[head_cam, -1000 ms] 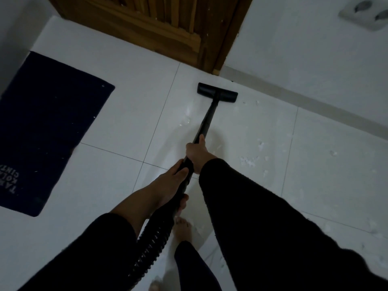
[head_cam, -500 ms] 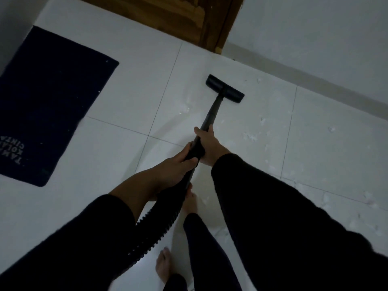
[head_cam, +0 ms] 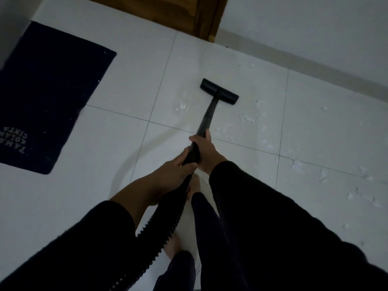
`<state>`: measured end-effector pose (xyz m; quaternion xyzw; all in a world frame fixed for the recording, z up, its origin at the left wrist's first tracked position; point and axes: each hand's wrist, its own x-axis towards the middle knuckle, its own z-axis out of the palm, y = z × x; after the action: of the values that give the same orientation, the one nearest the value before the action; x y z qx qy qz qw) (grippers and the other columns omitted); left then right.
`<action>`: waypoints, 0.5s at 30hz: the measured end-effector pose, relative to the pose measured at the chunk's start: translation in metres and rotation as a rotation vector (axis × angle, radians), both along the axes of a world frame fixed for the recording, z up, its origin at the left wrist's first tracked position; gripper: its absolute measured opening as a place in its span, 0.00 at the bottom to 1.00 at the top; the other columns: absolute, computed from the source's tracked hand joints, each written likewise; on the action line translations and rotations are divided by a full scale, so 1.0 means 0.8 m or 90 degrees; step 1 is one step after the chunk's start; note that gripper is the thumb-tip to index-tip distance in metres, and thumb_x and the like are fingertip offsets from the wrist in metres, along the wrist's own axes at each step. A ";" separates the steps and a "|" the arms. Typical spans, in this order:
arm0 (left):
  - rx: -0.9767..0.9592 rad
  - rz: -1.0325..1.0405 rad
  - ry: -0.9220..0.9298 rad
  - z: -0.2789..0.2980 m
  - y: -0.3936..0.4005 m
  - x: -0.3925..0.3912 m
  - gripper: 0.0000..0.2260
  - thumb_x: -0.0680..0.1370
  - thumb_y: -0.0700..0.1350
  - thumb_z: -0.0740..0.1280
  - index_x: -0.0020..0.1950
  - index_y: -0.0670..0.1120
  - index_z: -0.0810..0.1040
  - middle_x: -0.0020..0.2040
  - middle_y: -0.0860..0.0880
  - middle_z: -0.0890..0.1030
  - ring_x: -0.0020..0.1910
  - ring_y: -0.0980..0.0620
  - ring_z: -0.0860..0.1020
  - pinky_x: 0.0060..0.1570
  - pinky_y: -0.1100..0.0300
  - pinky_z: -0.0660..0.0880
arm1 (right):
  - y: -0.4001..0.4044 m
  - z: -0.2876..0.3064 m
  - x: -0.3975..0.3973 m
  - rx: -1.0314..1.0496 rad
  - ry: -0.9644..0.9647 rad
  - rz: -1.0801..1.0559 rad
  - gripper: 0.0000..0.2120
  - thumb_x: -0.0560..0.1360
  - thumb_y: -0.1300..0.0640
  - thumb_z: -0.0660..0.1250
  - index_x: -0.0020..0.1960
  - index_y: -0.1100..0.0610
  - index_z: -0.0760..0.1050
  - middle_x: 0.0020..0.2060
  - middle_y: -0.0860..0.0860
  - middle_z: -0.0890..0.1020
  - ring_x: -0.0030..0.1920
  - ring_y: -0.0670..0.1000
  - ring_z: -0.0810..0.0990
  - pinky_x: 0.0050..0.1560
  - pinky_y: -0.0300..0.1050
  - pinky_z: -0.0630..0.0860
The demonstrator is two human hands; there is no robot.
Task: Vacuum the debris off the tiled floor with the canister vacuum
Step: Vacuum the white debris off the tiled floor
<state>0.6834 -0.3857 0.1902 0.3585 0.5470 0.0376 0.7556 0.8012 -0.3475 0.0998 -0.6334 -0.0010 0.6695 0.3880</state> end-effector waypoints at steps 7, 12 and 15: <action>-0.025 0.045 -0.030 0.043 -0.074 -0.021 0.21 0.82 0.46 0.57 0.73 0.61 0.59 0.36 0.41 0.74 0.29 0.49 0.75 0.26 0.62 0.74 | -0.066 0.033 -0.025 -0.036 -0.012 0.063 0.38 0.78 0.65 0.60 0.78 0.42 0.45 0.44 0.55 0.73 0.35 0.52 0.73 0.36 0.46 0.75; -0.040 0.074 -0.037 0.060 -0.119 -0.027 0.20 0.82 0.46 0.57 0.72 0.61 0.61 0.38 0.41 0.73 0.30 0.49 0.74 0.26 0.63 0.74 | -0.110 0.052 -0.031 -0.043 -0.025 0.113 0.38 0.78 0.65 0.60 0.78 0.44 0.43 0.44 0.54 0.73 0.35 0.52 0.73 0.36 0.46 0.75; -0.043 0.088 -0.037 0.066 -0.145 -0.026 0.20 0.82 0.46 0.58 0.72 0.61 0.61 0.37 0.41 0.74 0.28 0.49 0.74 0.26 0.62 0.74 | -0.135 0.059 -0.031 -0.047 -0.025 0.128 0.38 0.78 0.65 0.59 0.78 0.44 0.42 0.42 0.54 0.72 0.36 0.52 0.73 0.37 0.46 0.74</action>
<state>0.6626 -0.5019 0.2431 0.2928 0.5493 0.0818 0.7783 0.7762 -0.4559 0.1471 -0.6572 -0.0474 0.6920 0.2950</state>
